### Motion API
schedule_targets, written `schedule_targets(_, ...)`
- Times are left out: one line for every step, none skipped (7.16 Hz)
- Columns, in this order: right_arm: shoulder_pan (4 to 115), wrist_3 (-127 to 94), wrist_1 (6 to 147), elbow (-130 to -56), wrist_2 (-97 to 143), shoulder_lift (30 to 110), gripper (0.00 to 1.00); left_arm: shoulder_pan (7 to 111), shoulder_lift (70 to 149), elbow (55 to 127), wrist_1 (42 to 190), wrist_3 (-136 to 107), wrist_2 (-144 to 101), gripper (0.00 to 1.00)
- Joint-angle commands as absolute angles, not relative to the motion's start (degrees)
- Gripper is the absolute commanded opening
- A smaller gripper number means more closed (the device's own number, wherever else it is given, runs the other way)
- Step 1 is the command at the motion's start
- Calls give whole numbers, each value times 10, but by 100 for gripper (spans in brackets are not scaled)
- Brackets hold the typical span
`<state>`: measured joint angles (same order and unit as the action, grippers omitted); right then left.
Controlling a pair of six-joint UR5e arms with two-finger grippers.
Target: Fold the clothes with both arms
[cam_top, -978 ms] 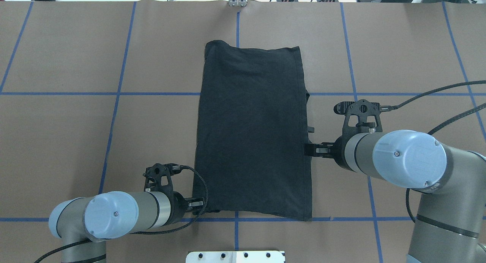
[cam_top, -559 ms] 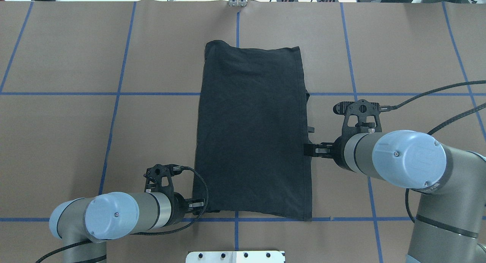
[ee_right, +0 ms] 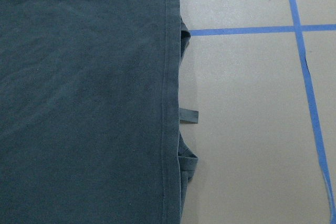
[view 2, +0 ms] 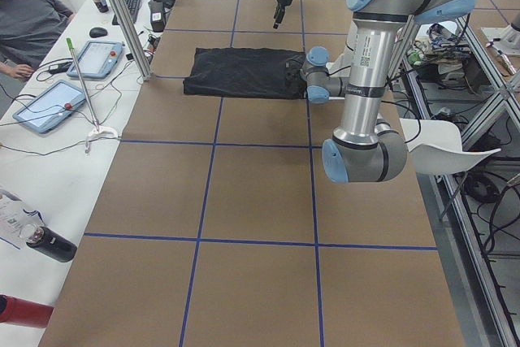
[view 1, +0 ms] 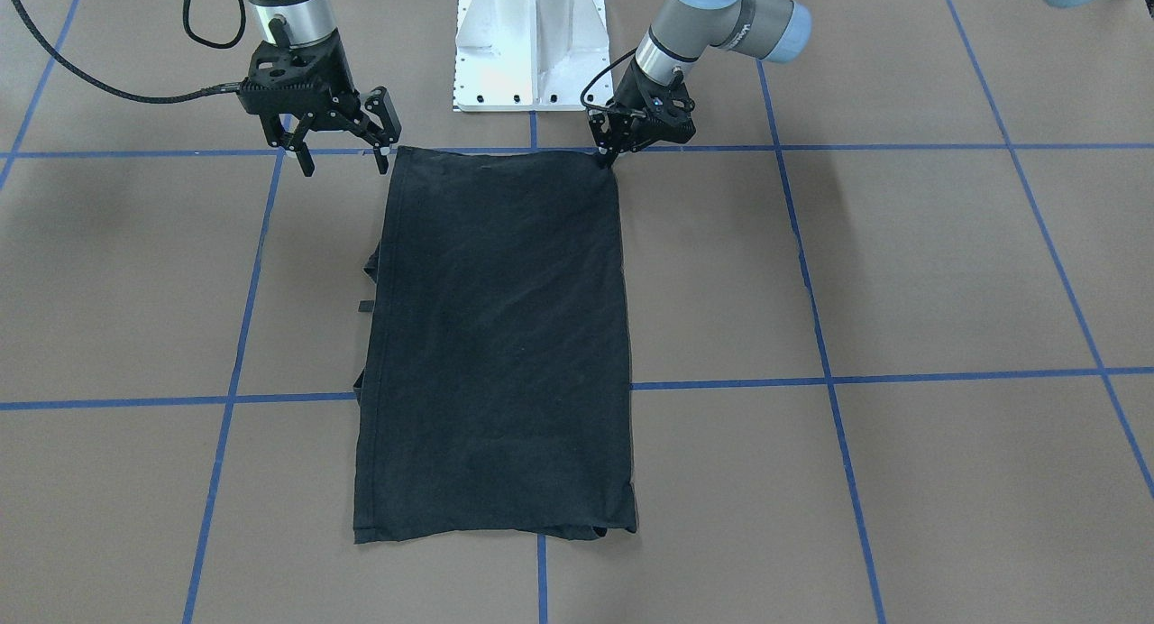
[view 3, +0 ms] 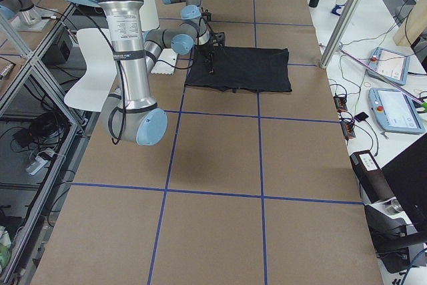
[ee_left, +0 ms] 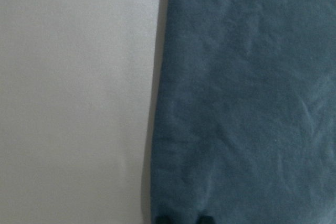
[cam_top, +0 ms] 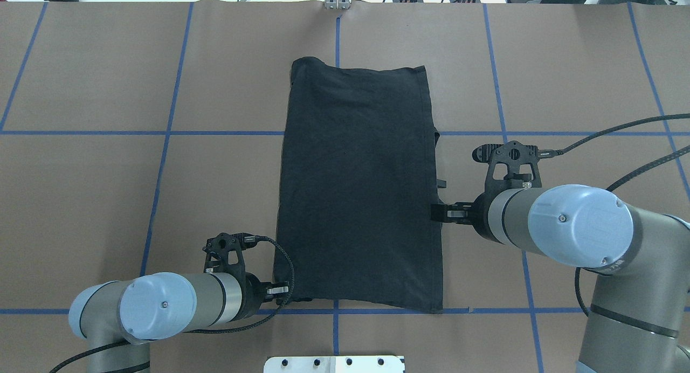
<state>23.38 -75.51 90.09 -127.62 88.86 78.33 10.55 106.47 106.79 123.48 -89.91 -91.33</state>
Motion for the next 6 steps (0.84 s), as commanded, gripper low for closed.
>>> schedule_targets(234, -755, 901, -1276, 889, 783, 100, 105, 1063, 1070, 1235, -900, -913, 0)
schedule_targets(230, -757, 901, -1274, 888, 783, 100, 107, 1065, 1078, 1234, -900, -913, 0)
schedule_targets(220, -758, 901, -1271, 874, 784, 100, 107, 1068, 1078, 1234, -900, -913, 0)
schedule_targets(198, -795, 900, -1265, 848, 784, 100, 106, 1069, 1080, 1234, -900, -914, 0)
schedule_targets(166, -847, 899, -1260, 813, 783, 97, 106, 1069, 1081, 1235, -900, -914, 0)
schedule_targets(134, -958, 897, -1257, 786, 783, 91, 106, 1069, 1081, 1234, -900, -914, 0)
